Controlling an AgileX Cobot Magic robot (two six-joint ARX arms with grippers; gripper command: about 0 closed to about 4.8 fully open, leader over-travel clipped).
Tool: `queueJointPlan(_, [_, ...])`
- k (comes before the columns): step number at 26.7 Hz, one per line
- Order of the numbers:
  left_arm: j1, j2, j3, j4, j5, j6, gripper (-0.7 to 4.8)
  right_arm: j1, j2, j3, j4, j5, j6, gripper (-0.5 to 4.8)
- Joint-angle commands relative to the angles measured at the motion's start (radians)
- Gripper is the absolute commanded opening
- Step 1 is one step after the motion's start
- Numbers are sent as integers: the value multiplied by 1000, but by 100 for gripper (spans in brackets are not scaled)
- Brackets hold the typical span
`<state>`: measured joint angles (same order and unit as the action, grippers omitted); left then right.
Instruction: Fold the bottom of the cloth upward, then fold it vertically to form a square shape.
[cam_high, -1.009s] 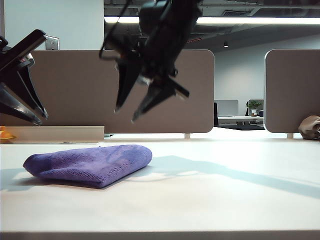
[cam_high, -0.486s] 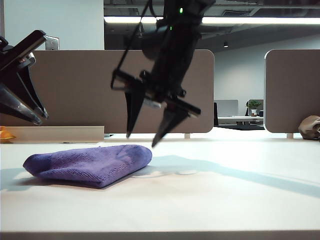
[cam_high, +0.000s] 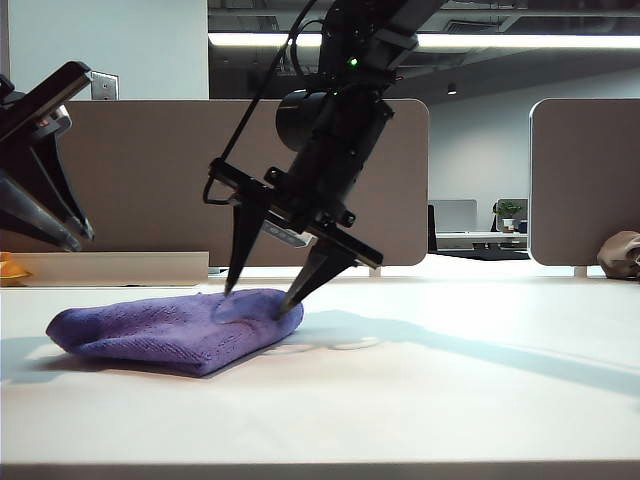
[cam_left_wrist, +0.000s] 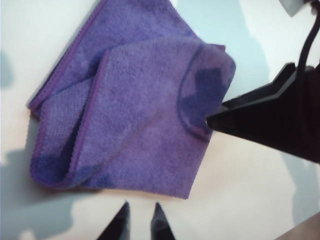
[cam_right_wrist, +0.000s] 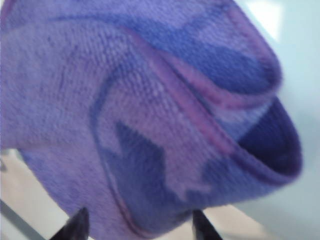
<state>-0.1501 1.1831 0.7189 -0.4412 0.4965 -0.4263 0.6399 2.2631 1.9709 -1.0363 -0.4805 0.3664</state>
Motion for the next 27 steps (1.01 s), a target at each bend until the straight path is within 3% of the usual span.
queueJointPlan(1, [2, -2, 3, -8, 5, 15, 57, 5, 13, 3, 24, -19, 28, 266])
queueJointPlan(4, [2, -2, 3, -8, 1, 30, 57, 2, 20, 3, 4, -16, 26, 264])
queueJointPlan(5, [2, -2, 3, -8, 1, 30, 57, 2, 20, 3, 9, -10, 26, 220])
queueJointPlan(6, [2, -2, 3, -8, 1, 30, 57, 2, 21, 3, 19, -11, 26, 129])
queueJointPlan(7, [2, -2, 3, -8, 2, 30, 57, 2, 23, 3, 22, -12, 26, 106])
queueJointPlan(15, [2, -2, 3, -16, 1, 30, 57, 3, 39, 2, -28, -12, 0, 109])
queueJointPlan(18, [2, -2, 3, -15, 1, 30, 57, 5, 39, 2, -55, 16, -4, 189])
queueJointPlan(23, [2, -2, 3, -16, 2, 30, 57, 2, 39, 2, -78, 34, -8, 198])
queueJointPlan(27, [2, -2, 3, -26, 5, 30, 57, 3, 39, 2, -86, 37, -31, 62])
